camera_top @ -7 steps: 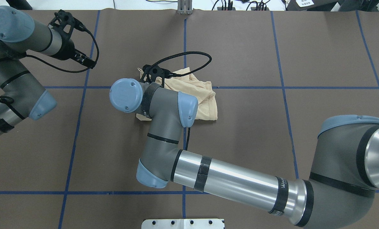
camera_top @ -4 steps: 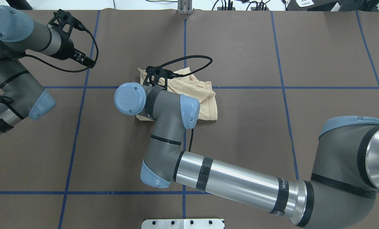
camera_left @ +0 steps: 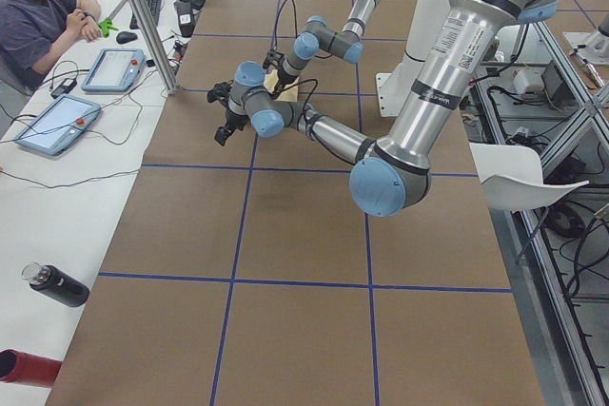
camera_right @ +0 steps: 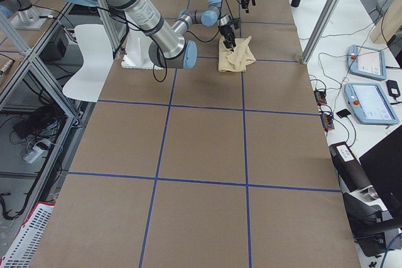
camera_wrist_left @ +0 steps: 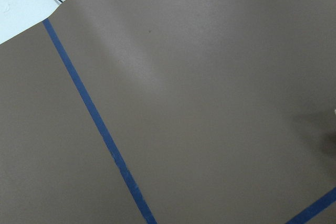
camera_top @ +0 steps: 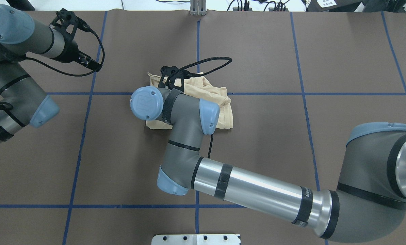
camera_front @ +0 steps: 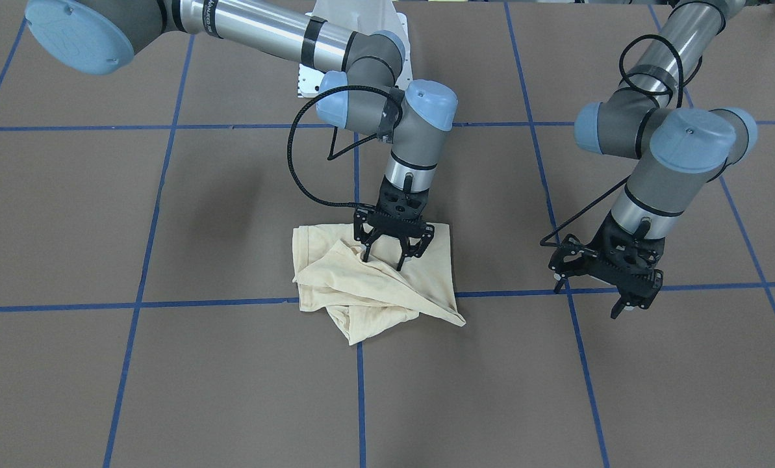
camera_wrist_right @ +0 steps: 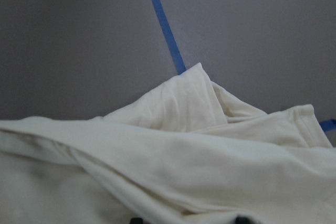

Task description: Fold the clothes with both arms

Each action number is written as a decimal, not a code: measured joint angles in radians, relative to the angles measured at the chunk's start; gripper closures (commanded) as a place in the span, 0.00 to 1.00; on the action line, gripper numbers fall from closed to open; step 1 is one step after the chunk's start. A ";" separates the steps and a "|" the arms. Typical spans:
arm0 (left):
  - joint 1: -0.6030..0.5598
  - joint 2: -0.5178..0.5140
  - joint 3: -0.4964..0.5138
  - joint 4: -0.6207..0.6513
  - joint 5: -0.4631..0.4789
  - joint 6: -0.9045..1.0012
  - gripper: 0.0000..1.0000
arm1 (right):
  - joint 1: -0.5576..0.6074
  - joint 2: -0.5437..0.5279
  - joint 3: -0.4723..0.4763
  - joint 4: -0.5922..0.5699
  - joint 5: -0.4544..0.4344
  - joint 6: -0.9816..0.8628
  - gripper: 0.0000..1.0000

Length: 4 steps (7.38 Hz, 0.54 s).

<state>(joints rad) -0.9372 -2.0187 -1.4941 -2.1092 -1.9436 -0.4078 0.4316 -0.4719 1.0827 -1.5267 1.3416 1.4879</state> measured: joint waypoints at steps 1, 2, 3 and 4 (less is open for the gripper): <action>0.000 0.001 0.000 0.000 0.000 -0.001 0.00 | 0.022 -0.015 -0.002 0.032 -0.009 -0.072 0.38; 0.000 0.001 0.000 0.000 0.000 -0.001 0.00 | 0.050 -0.035 -0.008 0.074 -0.015 -0.155 0.45; 0.000 0.002 0.000 0.000 0.000 -0.002 0.00 | 0.083 -0.046 -0.028 0.126 -0.016 -0.233 0.46; -0.001 0.003 0.000 0.000 0.000 -0.003 0.00 | 0.121 -0.049 -0.054 0.192 -0.015 -0.295 0.44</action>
<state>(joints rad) -0.9378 -2.0157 -1.4945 -2.1092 -1.9432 -0.4105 0.5530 -0.5205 1.0292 -1.3346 1.3264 1.1924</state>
